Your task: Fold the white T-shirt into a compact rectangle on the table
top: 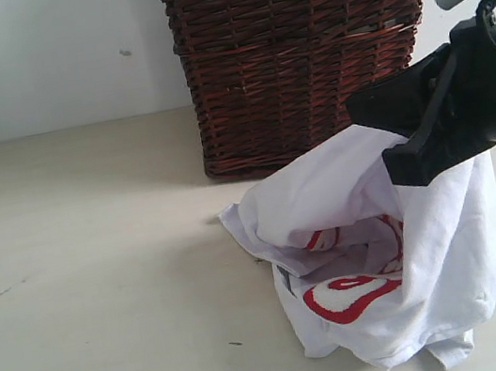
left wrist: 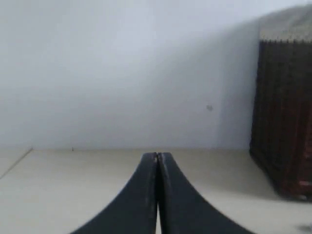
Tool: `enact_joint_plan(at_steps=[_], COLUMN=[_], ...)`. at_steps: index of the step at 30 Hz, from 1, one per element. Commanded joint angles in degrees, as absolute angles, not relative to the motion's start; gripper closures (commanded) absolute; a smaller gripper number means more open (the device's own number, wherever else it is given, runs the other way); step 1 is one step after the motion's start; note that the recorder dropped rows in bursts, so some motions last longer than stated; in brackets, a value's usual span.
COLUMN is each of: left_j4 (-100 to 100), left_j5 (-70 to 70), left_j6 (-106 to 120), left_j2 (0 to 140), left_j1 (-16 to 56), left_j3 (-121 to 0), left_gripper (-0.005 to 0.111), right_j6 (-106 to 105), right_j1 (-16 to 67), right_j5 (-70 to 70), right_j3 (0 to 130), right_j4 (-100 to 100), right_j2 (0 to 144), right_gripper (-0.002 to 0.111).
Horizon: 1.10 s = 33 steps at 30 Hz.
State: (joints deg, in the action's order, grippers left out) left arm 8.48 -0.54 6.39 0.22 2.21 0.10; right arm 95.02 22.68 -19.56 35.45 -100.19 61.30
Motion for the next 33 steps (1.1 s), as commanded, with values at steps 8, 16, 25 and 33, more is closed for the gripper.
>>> enact_joint_plan(at_steps=[8, 16, 25, 33], left_j4=[6.59, -26.75, -64.04, -62.21], left_j5=[-11.91, -10.33, -32.4, -49.3], left_j6=[-20.67, -53.03, -75.19, -53.8], left_j2=[0.0, 6.6, 41.68, 78.02], left_j1=[2.0, 7.33, 14.04, 19.54], left_j3=[0.0, -6.71, -19.01, -19.61], left_gripper=[0.107, 0.107, 0.107, 0.107], right_j6=[94.53, 94.53, 94.53, 94.53], right_j1=[22.67, 22.67, 22.67, 22.67], right_j5=[-19.46, -19.57, -20.21, -20.93], right_j3=[35.15, 35.15, 35.15, 35.15], right_j4=[-99.95, -99.95, -99.95, -99.95], right_j2=[60.91, 60.91, 60.91, 60.91], right_gripper=[0.108, 0.108, 0.108, 0.108])
